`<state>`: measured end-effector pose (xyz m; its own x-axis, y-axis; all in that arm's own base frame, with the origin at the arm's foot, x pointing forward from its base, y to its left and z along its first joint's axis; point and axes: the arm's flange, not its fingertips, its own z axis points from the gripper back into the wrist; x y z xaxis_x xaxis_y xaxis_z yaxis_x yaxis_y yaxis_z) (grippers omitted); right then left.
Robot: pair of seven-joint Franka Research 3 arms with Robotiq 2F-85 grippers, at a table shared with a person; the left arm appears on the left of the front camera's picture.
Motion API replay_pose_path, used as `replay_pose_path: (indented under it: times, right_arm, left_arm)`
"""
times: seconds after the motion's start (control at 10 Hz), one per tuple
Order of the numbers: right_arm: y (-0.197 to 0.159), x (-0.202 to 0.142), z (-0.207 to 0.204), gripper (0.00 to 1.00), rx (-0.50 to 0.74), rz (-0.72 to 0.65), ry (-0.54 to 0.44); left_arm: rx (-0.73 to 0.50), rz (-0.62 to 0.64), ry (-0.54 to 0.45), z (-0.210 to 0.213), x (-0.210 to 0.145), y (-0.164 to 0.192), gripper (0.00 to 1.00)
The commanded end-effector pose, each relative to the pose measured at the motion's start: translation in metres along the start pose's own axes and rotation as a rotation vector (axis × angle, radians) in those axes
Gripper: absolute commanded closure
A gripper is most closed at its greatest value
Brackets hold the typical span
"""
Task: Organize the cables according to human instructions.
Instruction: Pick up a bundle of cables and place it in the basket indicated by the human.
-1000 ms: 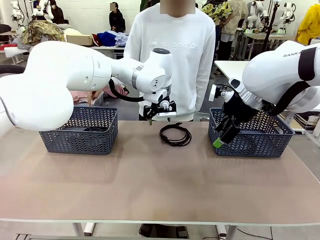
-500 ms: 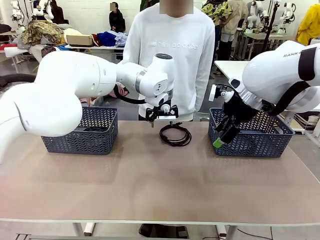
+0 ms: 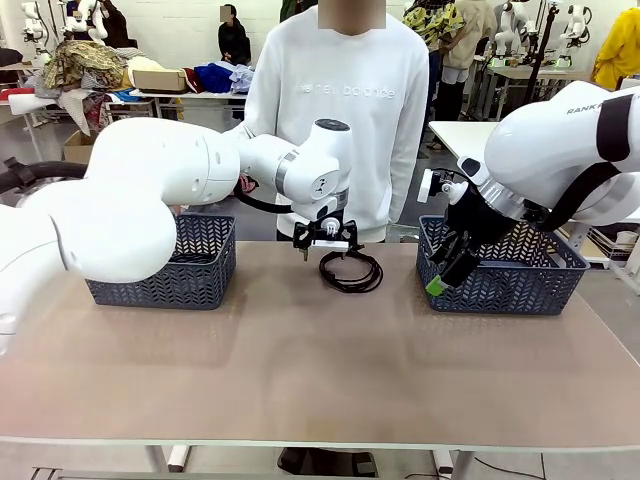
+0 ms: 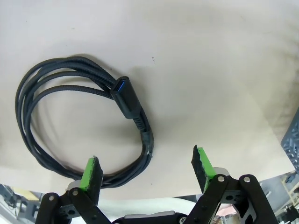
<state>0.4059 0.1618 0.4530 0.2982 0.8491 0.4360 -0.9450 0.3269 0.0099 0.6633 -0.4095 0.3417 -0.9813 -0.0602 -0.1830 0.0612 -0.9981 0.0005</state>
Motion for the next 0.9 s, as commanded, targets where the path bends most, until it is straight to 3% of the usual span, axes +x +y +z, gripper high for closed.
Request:
replay_pose_path:
  times: [0.0,0.8]
  right_arm:
    - [0.001,0.0,0.001,0.0,-0.003,-0.003,-0.003]
    - [0.001,0.0,0.001,0.0,-0.003,-0.003,-0.003]
  left_arm:
    - [-0.008,-0.018,-0.009,-0.001,-0.009,0.004,0.0]
    - [0.011,-0.029,0.002,-0.011,-0.008,0.007,0.0]
